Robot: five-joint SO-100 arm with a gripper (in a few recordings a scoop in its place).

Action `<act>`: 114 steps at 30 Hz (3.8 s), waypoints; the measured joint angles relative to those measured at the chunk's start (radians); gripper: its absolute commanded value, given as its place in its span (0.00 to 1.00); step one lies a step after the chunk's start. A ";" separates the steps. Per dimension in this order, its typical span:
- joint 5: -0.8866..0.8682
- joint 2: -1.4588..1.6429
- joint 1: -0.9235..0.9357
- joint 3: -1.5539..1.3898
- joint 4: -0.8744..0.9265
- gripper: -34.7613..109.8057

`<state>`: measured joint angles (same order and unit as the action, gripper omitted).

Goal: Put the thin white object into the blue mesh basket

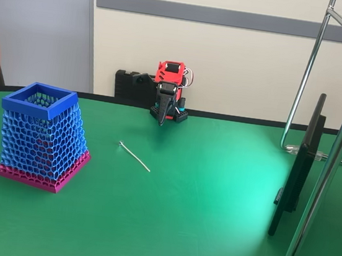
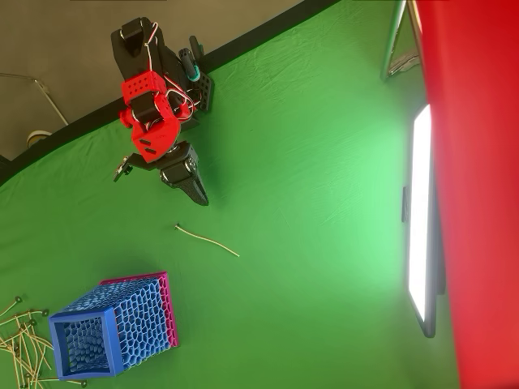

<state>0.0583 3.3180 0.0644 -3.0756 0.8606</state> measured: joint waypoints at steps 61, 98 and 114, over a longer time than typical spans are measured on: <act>-0.017 -0.143 0.018 0.067 -0.026 0.24; -0.235 -1.193 0.379 0.864 0.127 0.28; -0.433 -1.499 0.311 0.951 0.124 0.32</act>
<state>-0.3743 1.8193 0.3758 -2.1246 0.9848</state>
